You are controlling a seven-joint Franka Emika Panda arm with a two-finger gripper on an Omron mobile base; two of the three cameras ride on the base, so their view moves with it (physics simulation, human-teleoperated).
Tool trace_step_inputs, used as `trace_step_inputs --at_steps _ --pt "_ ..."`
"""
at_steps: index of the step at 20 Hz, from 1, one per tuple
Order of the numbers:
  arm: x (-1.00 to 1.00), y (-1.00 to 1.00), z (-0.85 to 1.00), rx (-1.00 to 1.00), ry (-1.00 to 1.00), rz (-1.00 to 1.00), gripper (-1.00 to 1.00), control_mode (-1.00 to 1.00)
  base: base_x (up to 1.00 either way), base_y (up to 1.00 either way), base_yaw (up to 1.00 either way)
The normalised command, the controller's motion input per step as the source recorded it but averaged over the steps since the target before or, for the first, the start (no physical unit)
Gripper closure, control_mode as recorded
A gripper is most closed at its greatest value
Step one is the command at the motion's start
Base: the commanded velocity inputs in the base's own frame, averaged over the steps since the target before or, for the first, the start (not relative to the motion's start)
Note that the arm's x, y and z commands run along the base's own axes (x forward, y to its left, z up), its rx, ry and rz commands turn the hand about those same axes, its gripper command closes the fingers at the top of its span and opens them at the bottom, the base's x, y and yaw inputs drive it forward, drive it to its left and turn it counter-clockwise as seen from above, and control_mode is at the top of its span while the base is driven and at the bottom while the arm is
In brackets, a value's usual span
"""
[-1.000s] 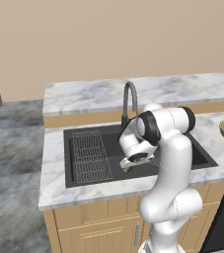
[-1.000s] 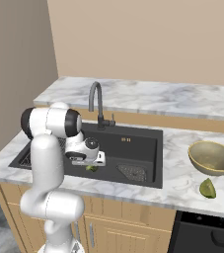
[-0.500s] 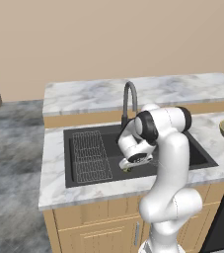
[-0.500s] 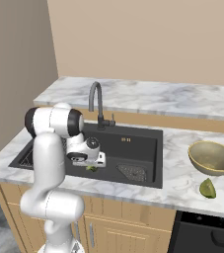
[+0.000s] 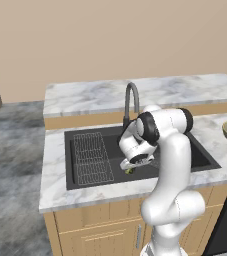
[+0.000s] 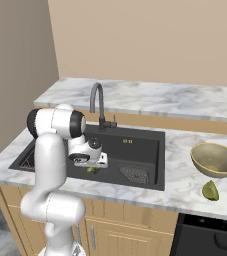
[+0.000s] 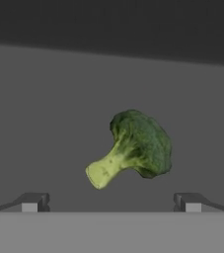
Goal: Remove the broccoli and lemon wedge from the sink. Then move the bowl and cup from the counter to the sink for washing.
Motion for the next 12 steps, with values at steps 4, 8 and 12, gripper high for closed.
trace_step_inputs --at_steps 4,8,12 --pt "0.06 0.00 -0.09 0.00 0.00 0.00 -1.00 -1.00 0.00 0.00 0.00" --pt "0.10 0.00 -0.12 0.00 0.02 0.00 -1.00 -1.00 0.00 0.00 0.00" --pt "0.14 0.00 -0.12 0.00 0.03 0.00 -1.00 -1.00 0.00 0.00 0.00"
